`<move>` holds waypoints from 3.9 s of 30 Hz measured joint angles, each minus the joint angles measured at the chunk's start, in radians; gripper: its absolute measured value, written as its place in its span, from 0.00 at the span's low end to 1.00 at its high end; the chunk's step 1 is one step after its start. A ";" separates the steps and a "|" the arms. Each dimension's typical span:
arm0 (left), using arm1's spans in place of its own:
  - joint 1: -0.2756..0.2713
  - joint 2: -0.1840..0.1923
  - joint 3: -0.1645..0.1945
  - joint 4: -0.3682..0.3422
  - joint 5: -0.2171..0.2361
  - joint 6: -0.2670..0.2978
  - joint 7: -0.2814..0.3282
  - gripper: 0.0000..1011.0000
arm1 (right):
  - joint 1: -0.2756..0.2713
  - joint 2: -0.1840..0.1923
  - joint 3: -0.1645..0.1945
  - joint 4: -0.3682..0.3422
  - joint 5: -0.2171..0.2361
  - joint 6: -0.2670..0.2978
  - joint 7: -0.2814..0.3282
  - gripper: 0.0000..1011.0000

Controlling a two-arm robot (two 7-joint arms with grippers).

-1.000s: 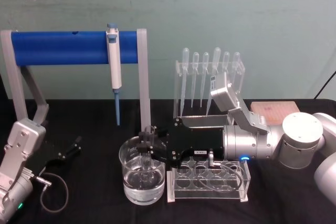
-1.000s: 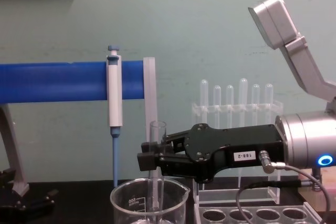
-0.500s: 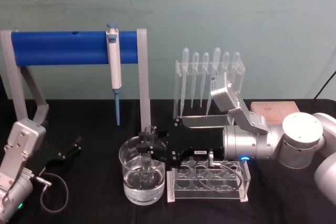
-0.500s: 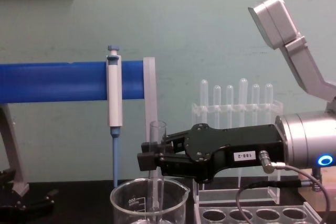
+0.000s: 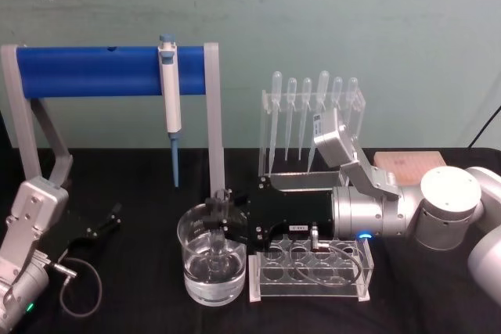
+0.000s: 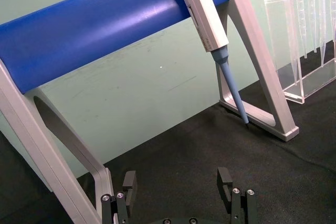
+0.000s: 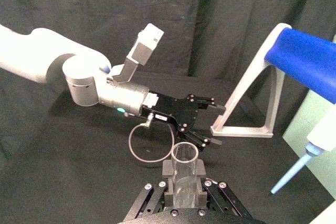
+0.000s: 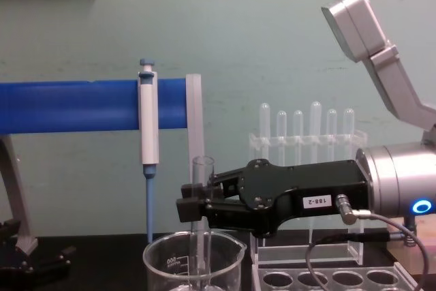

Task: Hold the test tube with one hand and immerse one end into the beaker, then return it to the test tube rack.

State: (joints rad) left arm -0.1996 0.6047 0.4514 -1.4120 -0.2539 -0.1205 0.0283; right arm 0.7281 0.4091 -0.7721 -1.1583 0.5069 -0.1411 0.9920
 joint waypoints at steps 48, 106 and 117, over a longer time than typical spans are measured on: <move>0.000 0.000 0.000 0.000 0.000 0.000 0.000 0.99 | 0.069 0.140 0.044 -0.270 0.119 0.186 -0.024 0.22; 0.000 0.000 0.000 0.000 0.000 0.000 0.000 0.99 | -0.226 0.374 0.191 -0.415 0.115 0.111 -0.124 0.22; 0.000 0.000 0.000 0.000 0.000 0.000 0.000 0.99 | -0.229 0.356 0.198 -0.401 0.097 0.104 -0.121 0.22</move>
State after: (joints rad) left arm -0.1995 0.6047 0.4514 -1.4120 -0.2539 -0.1205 0.0283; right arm 0.4995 0.7647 -0.5739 -1.5595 0.6034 -0.0374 0.8710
